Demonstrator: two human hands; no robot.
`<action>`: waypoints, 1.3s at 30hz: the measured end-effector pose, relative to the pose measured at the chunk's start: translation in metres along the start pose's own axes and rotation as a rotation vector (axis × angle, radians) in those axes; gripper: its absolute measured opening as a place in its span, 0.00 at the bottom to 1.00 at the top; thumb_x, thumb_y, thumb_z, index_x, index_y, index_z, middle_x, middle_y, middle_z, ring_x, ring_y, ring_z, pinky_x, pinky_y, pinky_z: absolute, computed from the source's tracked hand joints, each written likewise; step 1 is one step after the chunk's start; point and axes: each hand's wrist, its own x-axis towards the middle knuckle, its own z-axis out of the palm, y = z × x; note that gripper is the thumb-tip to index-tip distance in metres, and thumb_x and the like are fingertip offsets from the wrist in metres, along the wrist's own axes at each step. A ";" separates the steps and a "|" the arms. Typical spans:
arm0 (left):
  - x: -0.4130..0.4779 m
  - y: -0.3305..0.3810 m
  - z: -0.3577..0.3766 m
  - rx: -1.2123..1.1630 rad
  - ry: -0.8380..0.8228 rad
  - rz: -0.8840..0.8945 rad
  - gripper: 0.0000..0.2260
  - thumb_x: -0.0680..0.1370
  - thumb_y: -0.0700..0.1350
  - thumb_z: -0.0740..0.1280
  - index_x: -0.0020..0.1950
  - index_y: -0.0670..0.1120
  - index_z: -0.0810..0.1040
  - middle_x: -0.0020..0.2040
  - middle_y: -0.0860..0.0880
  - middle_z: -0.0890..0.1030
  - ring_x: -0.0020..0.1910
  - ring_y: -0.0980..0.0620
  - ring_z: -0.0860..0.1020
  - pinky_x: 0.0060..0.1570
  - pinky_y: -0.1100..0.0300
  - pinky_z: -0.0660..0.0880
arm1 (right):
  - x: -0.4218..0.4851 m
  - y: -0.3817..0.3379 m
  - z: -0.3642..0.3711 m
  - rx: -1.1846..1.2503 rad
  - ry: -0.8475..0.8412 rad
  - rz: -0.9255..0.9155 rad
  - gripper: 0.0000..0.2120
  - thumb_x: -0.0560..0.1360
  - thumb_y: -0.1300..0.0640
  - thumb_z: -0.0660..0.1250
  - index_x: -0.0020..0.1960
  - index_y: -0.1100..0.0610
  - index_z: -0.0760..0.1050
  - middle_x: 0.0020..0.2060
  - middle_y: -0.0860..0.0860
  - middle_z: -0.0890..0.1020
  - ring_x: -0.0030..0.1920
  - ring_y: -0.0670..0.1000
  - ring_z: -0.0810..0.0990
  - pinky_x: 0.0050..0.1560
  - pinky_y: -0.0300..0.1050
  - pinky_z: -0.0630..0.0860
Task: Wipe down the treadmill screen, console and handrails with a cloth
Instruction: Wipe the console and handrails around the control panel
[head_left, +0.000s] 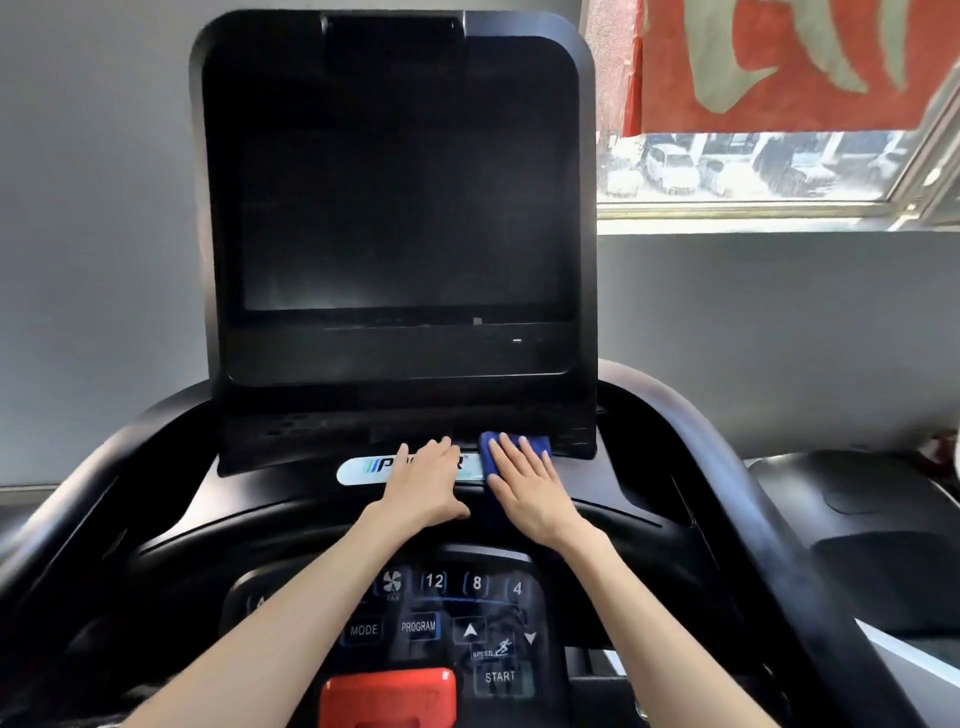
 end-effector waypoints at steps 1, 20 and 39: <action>0.002 0.003 -0.001 0.025 -0.025 -0.004 0.36 0.73 0.53 0.69 0.75 0.44 0.58 0.76 0.47 0.58 0.75 0.49 0.56 0.74 0.47 0.49 | 0.006 -0.007 0.001 -0.018 -0.004 -0.042 0.25 0.83 0.48 0.45 0.77 0.51 0.42 0.76 0.46 0.45 0.76 0.48 0.40 0.73 0.47 0.37; 0.006 0.000 0.006 0.068 0.067 -0.279 0.39 0.65 0.62 0.73 0.69 0.44 0.66 0.69 0.48 0.65 0.72 0.48 0.60 0.67 0.29 0.45 | 0.033 -0.025 0.005 -0.018 0.039 -0.198 0.23 0.82 0.48 0.45 0.76 0.50 0.54 0.75 0.44 0.55 0.75 0.46 0.49 0.74 0.47 0.43; -0.012 -0.048 0.008 -0.071 0.026 -0.314 0.53 0.62 0.66 0.73 0.76 0.44 0.53 0.78 0.47 0.53 0.77 0.50 0.50 0.72 0.38 0.42 | 0.039 -0.037 0.015 -0.052 0.335 -0.243 0.23 0.77 0.51 0.47 0.58 0.55 0.77 0.54 0.51 0.78 0.55 0.54 0.78 0.59 0.47 0.73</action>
